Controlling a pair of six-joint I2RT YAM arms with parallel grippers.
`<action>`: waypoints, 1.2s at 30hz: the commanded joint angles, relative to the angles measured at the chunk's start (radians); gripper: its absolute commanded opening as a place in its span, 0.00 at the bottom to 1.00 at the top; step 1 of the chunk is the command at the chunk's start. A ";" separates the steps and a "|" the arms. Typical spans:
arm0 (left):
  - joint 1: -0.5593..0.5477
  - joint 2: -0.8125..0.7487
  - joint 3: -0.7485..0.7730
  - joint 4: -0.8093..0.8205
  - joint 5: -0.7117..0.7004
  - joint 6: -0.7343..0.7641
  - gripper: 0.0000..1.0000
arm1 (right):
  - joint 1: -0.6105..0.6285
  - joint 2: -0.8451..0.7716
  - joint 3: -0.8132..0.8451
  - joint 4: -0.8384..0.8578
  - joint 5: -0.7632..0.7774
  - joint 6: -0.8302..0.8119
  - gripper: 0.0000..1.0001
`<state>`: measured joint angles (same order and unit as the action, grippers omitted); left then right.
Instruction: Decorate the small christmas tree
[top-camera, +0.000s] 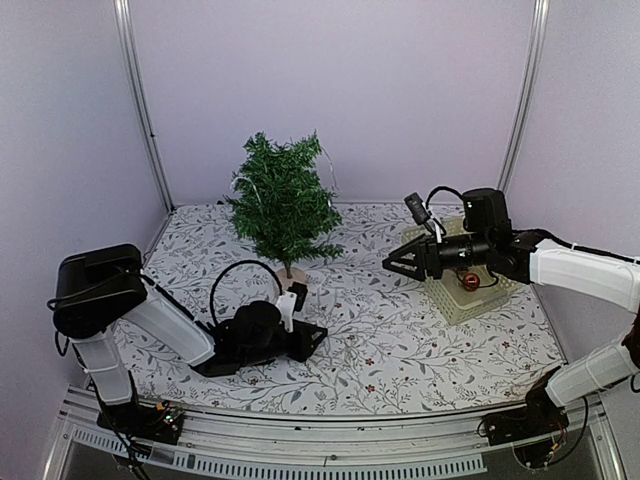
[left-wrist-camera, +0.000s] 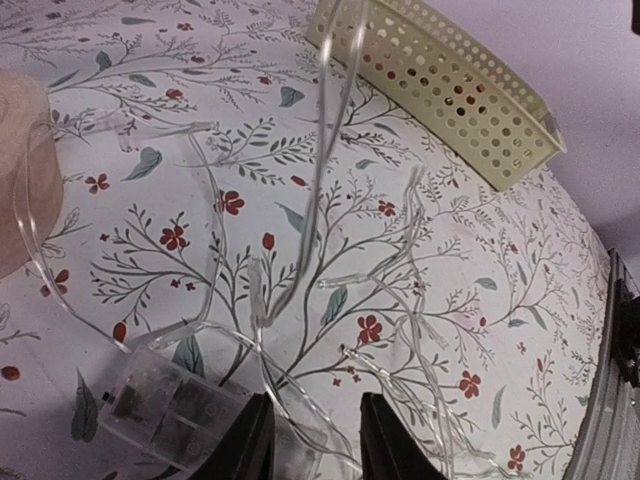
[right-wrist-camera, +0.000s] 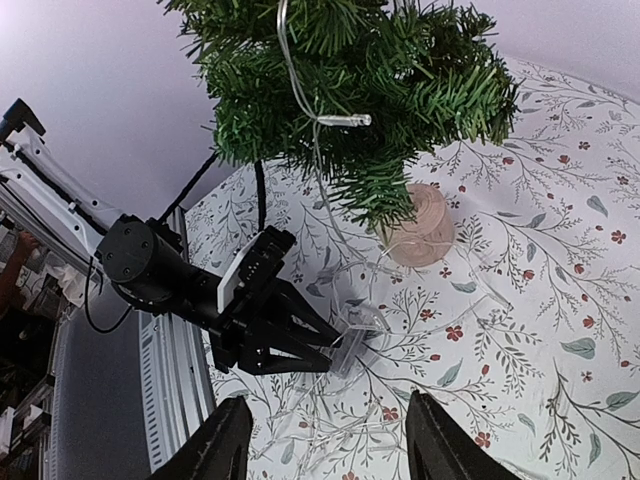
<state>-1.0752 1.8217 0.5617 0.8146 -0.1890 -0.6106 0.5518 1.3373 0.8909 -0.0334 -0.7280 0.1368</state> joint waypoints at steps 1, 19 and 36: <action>0.034 0.034 0.020 0.039 0.032 -0.020 0.31 | 0.002 -0.026 0.030 -0.013 0.016 -0.018 0.56; -0.034 -0.295 -0.084 -0.049 -0.108 0.035 0.00 | 0.008 -0.027 0.030 -0.009 0.000 -0.069 0.54; -0.075 -0.897 0.042 -0.600 -0.301 0.114 0.00 | 0.134 0.027 -0.087 0.134 0.001 -0.219 0.55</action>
<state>-1.1389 0.9737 0.5327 0.3782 -0.4007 -0.5339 0.6502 1.3396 0.8173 0.0330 -0.7181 -0.0242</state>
